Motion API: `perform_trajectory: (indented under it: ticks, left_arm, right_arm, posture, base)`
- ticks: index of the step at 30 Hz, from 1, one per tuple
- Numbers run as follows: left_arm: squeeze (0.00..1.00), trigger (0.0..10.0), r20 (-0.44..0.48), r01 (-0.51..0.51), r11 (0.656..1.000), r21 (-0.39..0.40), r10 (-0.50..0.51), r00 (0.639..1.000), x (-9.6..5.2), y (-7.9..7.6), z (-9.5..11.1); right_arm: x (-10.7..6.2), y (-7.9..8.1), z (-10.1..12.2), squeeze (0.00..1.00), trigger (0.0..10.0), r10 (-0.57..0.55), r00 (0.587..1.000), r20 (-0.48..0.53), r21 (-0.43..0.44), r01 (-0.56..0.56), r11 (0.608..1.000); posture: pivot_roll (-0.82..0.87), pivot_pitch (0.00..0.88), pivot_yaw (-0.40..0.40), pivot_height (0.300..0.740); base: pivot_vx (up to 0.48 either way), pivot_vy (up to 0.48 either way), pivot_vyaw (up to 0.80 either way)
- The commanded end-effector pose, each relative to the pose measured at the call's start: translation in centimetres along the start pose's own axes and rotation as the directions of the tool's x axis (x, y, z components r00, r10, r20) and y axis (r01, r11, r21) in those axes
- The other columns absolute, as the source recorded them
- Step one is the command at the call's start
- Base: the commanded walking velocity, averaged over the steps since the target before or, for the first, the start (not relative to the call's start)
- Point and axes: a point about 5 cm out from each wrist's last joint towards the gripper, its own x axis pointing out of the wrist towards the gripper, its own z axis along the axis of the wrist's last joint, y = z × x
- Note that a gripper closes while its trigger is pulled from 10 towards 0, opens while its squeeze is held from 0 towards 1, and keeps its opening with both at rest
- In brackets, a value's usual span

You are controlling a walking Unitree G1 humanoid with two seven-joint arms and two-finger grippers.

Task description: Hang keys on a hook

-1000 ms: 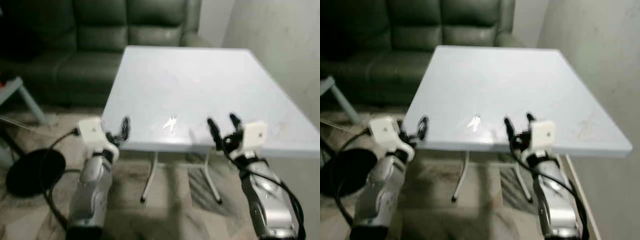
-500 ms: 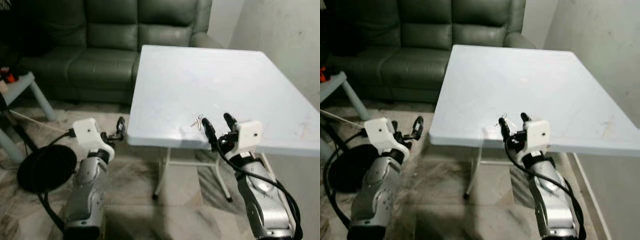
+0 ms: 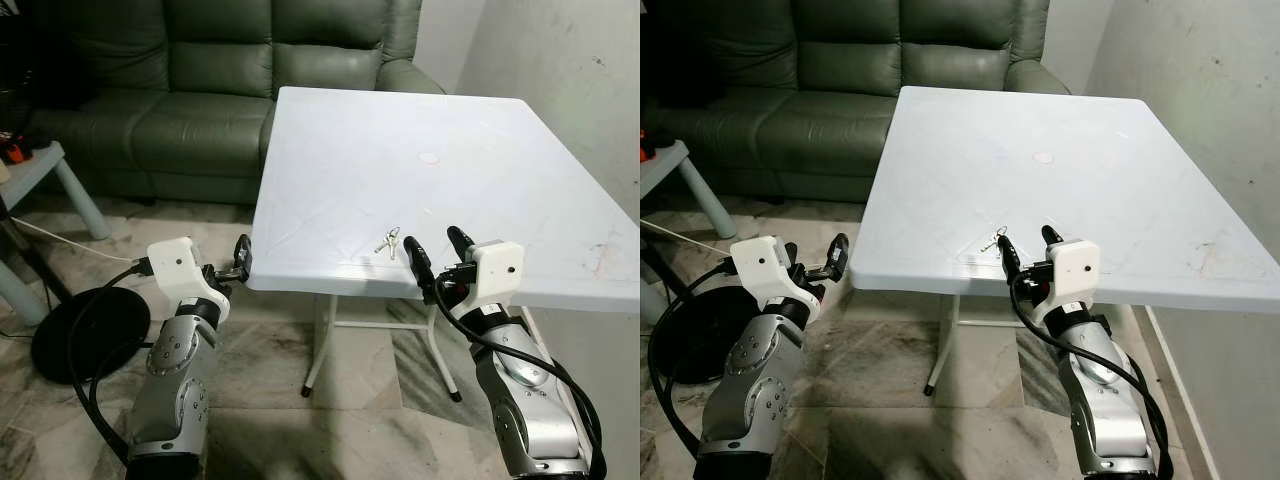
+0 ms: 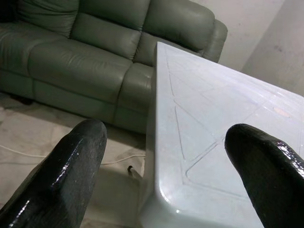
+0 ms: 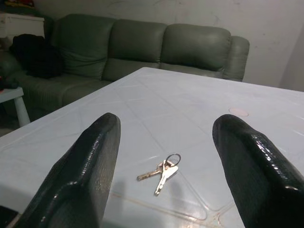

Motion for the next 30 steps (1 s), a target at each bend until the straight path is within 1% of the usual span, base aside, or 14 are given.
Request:
perform_trajectory:
  ticks: [1,13,22,24,27,30]
  left_arm:
    - [0.00,10.0,-0.005,0.007,1.000,-0.001,-0.007,1.000,0.13,-0.26,0.05]
    - [0.00,10.0,-0.008,0.008,1.000,-0.004,-0.008,1.000,0.13,-0.20,0.06]
    - [0.00,10.0,-0.010,0.007,1.000,-0.007,-0.007,1.000,0.09,-0.24,0.05]
    - [0.00,10.0,-0.010,0.000,1.000,0.002,0.000,1.000,0.10,-0.24,0.04]
    - [0.00,10.0,-0.015,-0.010,1.000,0.002,0.010,1.000,0.06,-0.25,-0.03]
    - [0.00,10.0,-0.017,-0.011,1.000,0.018,0.011,1.000,0.04,-0.29,-0.10]
  right_arm:
    - [-0.08,-0.37,0.14,0.00,10.0,-0.005,1.000,-0.003,0.000,0.005,1.000]
    - [-0.14,-0.28,0.04,0.00,10.0,-0.003,1.000,-0.005,0.004,0.003,1.000]
    - [-0.17,-0.20,0.01,0.00,10.0,0.004,1.000,-0.008,0.005,-0.004,1.000]
    - [-0.17,-0.19,-0.02,0.00,10.0,0.005,1.000,-0.010,0.007,-0.005,1.000]
    - [-0.20,-0.16,-0.01,0.00,10.0,0.012,1.000,-0.010,0.006,-0.012,1.000]
    - [-0.19,-0.22,-0.04,0.00,10.0,0.015,1.000,-0.013,0.006,-0.015,1.000]
  posture:
    - [0.02,0.031,-0.060,0.732]
    - [0.02,0.032,-0.056,0.732]
    - [0.02,0.036,-0.057,0.732]
    - [0.02,0.036,-0.057,0.732]
    - [0.02,0.040,-0.057,0.732]
    - [0.02,0.038,-0.057,0.732]
  base:
    - [0.292,0.000,0.00]
    - [0.291,0.000,0.00]
    - [0.350,0.000,0.00]
    - [0.262,0.000,0.00]
    - [0.000,0.000,0.00]
    - [0.000,0.000,0.00]
